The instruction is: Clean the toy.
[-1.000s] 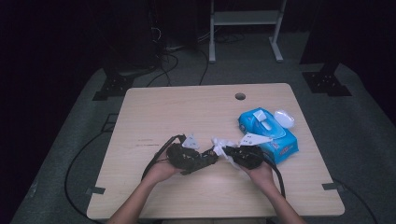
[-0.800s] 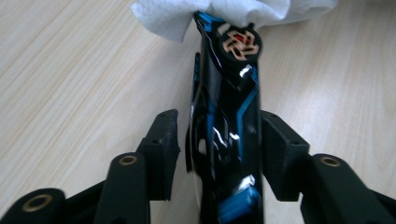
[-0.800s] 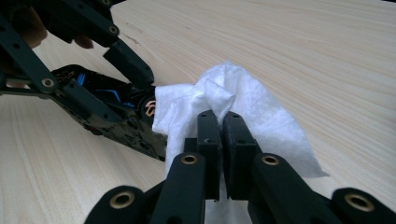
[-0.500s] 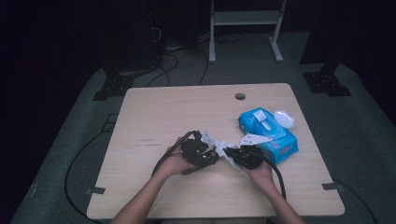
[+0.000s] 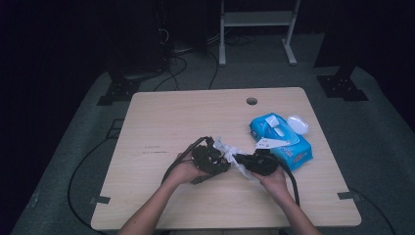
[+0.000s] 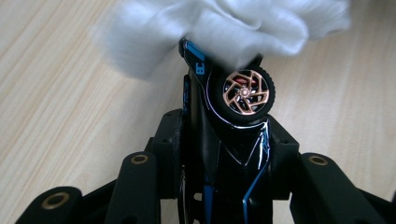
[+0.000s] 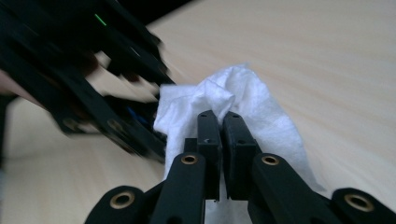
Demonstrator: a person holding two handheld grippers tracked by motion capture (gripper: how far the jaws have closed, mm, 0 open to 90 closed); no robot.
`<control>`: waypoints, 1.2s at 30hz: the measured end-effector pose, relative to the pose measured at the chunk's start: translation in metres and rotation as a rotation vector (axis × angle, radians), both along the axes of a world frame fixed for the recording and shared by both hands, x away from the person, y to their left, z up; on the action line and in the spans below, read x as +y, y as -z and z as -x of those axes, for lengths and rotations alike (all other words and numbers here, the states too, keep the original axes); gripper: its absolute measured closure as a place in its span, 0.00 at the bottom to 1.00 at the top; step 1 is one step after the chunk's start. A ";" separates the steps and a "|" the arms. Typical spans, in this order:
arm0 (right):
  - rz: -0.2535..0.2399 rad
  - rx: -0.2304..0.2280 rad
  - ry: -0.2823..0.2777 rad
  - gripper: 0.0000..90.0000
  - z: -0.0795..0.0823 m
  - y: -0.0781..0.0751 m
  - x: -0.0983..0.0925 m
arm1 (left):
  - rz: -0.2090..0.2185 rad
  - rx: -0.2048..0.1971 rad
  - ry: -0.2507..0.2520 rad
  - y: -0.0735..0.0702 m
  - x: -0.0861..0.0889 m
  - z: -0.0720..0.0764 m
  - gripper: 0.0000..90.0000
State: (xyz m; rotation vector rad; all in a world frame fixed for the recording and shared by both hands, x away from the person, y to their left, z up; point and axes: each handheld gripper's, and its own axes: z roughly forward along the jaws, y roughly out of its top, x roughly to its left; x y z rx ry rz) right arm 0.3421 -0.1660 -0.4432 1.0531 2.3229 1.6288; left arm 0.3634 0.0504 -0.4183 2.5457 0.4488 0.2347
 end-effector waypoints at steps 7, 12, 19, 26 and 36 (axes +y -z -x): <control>-0.034 -0.065 0.003 0.95 0.005 -0.018 -0.005 | 0.126 -0.058 0.005 -0.020 0.004 0.009 0.64; -0.034 -0.037 0.012 0.95 0.002 -0.012 -0.012 | 0.131 -0.060 0.010 -0.019 0.005 0.011 0.64; 0.055 -0.035 0.036 0.95 0.000 -0.009 -0.011 | 0.168 -0.044 -0.009 -0.013 0.010 0.010 0.64; 0.078 0.000 0.023 0.95 -0.002 -0.004 -0.009 | 0.202 -0.056 -0.010 -0.016 0.017 0.011 0.64; 0.015 -0.119 -0.050 0.96 0.015 -0.039 0.003 | 0.191 -0.063 0.015 -0.013 0.007 0.013 0.64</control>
